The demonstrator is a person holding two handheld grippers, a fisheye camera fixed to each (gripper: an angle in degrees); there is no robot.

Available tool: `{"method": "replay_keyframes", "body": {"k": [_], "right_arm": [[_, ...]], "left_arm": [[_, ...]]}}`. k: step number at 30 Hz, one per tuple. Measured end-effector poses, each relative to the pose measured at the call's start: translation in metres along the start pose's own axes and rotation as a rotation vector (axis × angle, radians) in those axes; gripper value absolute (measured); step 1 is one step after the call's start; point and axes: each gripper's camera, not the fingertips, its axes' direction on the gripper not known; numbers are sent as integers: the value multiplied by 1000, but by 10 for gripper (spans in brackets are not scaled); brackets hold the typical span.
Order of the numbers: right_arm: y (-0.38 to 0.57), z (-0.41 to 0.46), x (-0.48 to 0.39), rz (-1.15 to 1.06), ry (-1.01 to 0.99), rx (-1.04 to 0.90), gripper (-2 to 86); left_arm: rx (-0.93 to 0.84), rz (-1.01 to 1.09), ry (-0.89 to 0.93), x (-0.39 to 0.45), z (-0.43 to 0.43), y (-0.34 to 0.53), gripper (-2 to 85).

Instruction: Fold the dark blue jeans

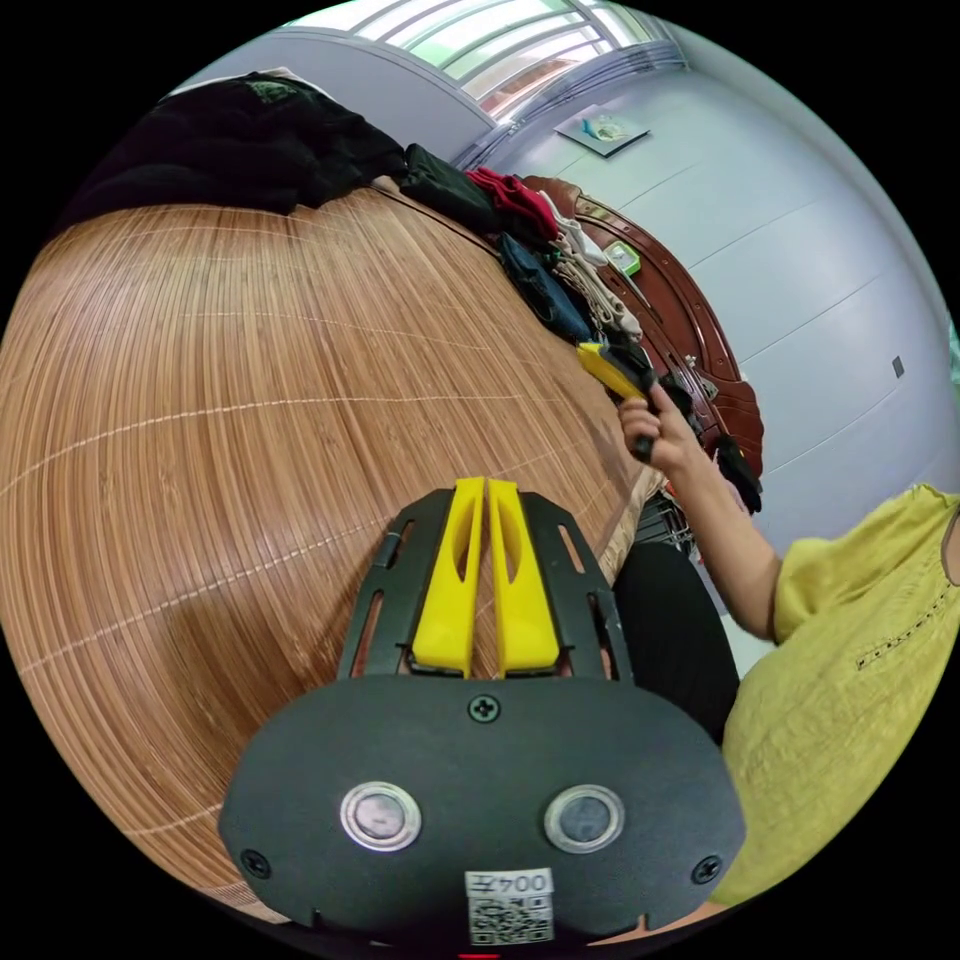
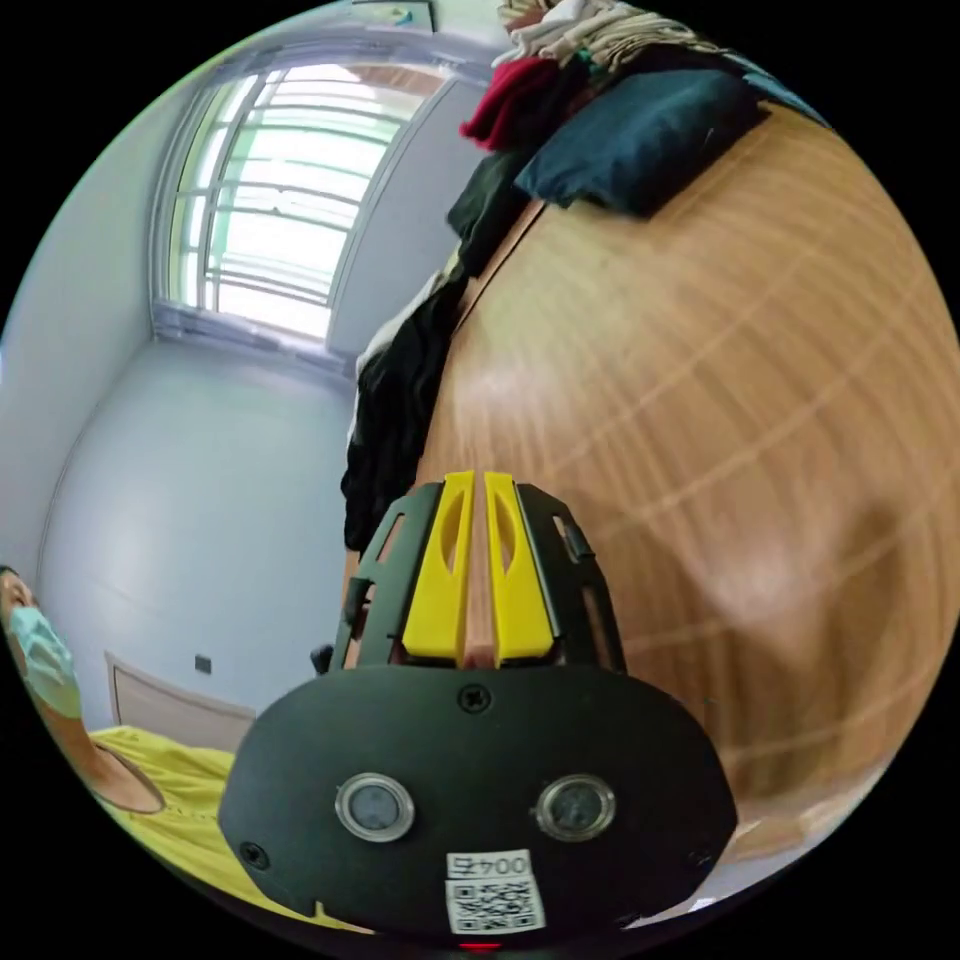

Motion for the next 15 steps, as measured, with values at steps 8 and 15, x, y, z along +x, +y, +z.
{"method": "replay_keyframes", "body": {"k": [8,15], "right_arm": [[145,62,-25,-65,68,-158,-5],[191,87,-19,-130,80,-146,-7]], "left_arm": [[-3,-20,10,18,-22,-29,6],[-7,115,-347,71,-85,-115,26]]}}
